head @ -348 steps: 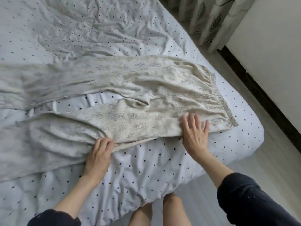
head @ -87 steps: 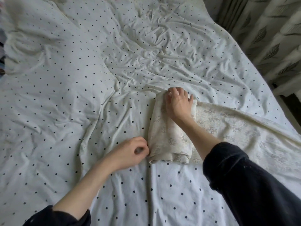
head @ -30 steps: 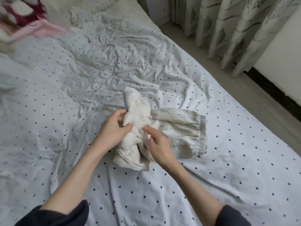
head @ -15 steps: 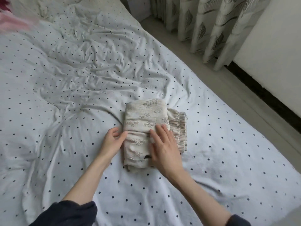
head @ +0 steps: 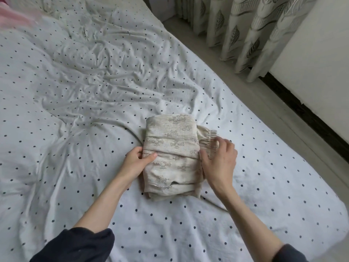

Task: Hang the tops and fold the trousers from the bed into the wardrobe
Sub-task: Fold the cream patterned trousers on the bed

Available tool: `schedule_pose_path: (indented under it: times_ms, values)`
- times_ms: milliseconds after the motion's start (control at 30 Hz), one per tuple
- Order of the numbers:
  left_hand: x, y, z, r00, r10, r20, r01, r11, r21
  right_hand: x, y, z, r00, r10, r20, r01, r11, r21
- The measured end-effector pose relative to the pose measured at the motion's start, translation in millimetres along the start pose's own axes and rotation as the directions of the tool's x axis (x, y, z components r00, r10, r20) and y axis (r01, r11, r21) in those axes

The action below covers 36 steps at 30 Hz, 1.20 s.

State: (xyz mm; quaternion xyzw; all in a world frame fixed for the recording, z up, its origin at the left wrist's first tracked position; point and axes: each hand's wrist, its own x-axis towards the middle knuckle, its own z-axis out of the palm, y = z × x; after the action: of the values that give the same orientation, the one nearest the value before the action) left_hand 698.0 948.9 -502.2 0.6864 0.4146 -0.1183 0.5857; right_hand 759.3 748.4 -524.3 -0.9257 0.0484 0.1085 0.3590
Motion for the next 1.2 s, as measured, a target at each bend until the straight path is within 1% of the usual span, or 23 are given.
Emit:
schedule_pose_path:
  times_ms: [67,133,200,300,333,367,400,467,533,600,700,767,833,900,933,967,1000,1033,1067,1100,1133,1167,1200]
  values:
    - [-1,3,-1,0.999,0.038,-0.012,-0.037,0.998,0.043,7,2,-6,0.964,0.221,0.145,-0.247,0.948,0.199]
    - [-3,6,-1,0.999,0.05,-0.014,-0.049,0.997,0.061,14,6,-16,0.909,0.301,0.289,-0.392,0.853,0.345]
    - [-6,8,-1,0.997,0.07,-0.017,-0.068,0.995,0.079,22,11,-28,0.849,0.299,0.435,-0.478,0.787,0.39]
    - [-11,10,-1,0.992,0.125,-0.023,-0.12,0.981,0.149,31,16,-42,0.73,0.284,0.622,-0.619,0.66,0.425]
    - [-13,11,-1,0.99,0.14,-0.026,-0.133,0.975,0.179,32,15,-44,0.699,0.273,0.661,-0.644,0.643,0.415]
    - [-16,14,0,0.987,0.156,-0.03,-0.147,0.968,0.204,32,13,-46,0.696,0.259,0.67,-0.635,0.657,0.406]
    - [-17,16,1,0.984,0.172,-0.038,-0.159,0.961,0.228,32,12,-45,0.713,0.245,0.657,-0.603,0.692,0.396]
    - [-21,22,4,0.976,0.21,-0.059,-0.184,0.938,0.293,29,8,-44,0.781,0.228,0.581,-0.51,0.769,0.385]
    - [-26,27,8,0.96,0.268,-0.084,-0.217,0.898,0.384,21,2,-41,0.827,0.205,0.524,-0.449,0.802,0.394]
    - [-36,33,13,0.941,0.326,-0.094,-0.252,0.857,0.45,8,-7,-40,0.87,0.193,0.454,-0.37,0.863,0.343]
    - [-47,38,20,0.931,0.355,-0.087,-0.28,0.845,0.455,-13,-19,-37,0.912,0.103,0.397,-0.218,0.941,0.257]
    - [-46,33,22,0.946,0.312,-0.083,-0.243,0.857,0.454,-23,-24,-31,0.9,-0.027,0.434,-0.097,0.961,0.26]
    - [-40,23,18,0.971,0.218,-0.095,-0.157,0.886,0.435,-31,-26,-21,0.87,-0.141,0.472,0.026,0.97,0.242]
    - [-35,10,10,0.981,0.134,-0.141,-0.068,0.917,0.393,-35,-23,-6,0.831,-0.239,0.502,0.195,0.971,0.139]
    - [-33,4,5,0.976,0.124,-0.181,-0.045,0.919,0.391,-36,-22,2,0.81,-0.284,0.512,0.299,0.953,0.056]
    - [-32,-3,0,0.961,0.157,-0.229,-0.048,0.905,0.423,-39,-21,10,0.793,-0.32,0.519,0.382,0.924,-0.014]
    - [-33,-7,-3,0.929,0.255,-0.269,-0.098,0.868,0.486,-40,-20,15,0.782,-0.368,0.503,0.447,0.894,-0.041]
    - [-35,-9,-5,0.873,0.404,-0.273,-0.191,0.798,0.571,-43,-20,20,0.764,-0.418,0.491,0.492,0.87,-0.026]
    - [-37,-9,-3,0.793,0.566,-0.224,-0.307,0.69,0.655,-44,-18,25,0.752,-0.447,0.483,0.511,0.86,0.001]
    - [-38,-9,0,0.702,0.7,-0.131,-0.415,0.552,0.723,-46,-18,28,0.743,-0.46,0.486,0.506,0.861,0.042]
    - [-37,-8,5,0.622,0.782,-0.026,-0.489,0.414,0.768,-48,-15,31,0.734,-0.48,0.48,0.503,0.86,0.09]
    - [-33,-8,12,0.575,0.816,0.067,-0.533,0.311,0.787,-52,-13,33,0.721,-0.508,0.471,0.509,0.85,0.139]
    - [-28,-8,19,0.566,0.814,0.127,-0.551,0.259,0.793,-54,-10,33,0.706,-0.536,0.463,0.515,0.837,0.185]
